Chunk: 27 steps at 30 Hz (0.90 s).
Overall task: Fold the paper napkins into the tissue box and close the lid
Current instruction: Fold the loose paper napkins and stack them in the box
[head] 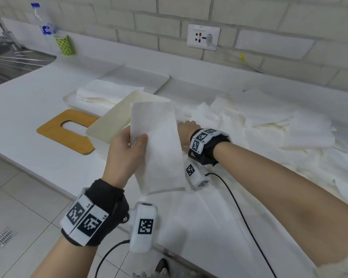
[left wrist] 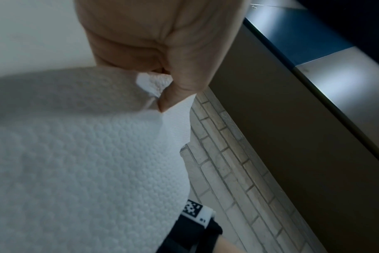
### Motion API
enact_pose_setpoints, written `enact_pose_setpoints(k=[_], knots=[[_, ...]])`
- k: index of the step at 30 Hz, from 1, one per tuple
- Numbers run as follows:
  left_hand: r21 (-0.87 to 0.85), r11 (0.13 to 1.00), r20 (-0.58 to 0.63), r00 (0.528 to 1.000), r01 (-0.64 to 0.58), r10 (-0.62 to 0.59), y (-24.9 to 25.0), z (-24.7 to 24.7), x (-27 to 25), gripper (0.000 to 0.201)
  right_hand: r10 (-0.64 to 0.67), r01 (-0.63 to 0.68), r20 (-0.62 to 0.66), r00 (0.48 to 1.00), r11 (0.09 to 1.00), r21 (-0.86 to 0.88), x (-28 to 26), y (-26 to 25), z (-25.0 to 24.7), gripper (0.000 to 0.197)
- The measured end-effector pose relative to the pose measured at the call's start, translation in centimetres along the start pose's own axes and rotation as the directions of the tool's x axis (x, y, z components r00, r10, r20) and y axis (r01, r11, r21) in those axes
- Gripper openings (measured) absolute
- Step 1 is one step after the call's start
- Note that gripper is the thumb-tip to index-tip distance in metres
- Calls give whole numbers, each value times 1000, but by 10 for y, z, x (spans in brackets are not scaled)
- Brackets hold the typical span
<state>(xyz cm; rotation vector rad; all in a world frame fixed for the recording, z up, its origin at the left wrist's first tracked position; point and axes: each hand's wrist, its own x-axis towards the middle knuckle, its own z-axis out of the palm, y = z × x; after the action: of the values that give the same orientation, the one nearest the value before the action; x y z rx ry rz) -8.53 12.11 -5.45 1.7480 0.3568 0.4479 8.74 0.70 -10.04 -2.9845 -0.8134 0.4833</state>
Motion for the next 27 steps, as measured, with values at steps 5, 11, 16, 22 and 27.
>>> enact_pose_setpoints(k=[5, 11, 16, 22, 27], knots=[[3, 1000, -1, 1000, 3, -3, 1, 0, 1, 16, 26, -31, 44, 999, 992, 119, 5, 7, -5, 31], [-43, 999, -14, 1000, 12, -13, 1, 4, 2, 44, -7, 53, -95, 995, 869, 491, -18, 25, -22, 36], [-66, 989, 95, 986, -131, 137, 5, 9, 3, 75, 54, 159, -247, 968, 629, 761, -63, 53, -57, 27], [104, 993, 162, 986, -64, 46, 7, 36, 10, 35, 128, 288, -330, 935, 265, 920, -115, 80, -93, 42], [-85, 995, 333, 943, 43, -13, 28, 58, 8, 28, 15, 279, -283, 959, 120, 953, -137, 76, -92, 34]])
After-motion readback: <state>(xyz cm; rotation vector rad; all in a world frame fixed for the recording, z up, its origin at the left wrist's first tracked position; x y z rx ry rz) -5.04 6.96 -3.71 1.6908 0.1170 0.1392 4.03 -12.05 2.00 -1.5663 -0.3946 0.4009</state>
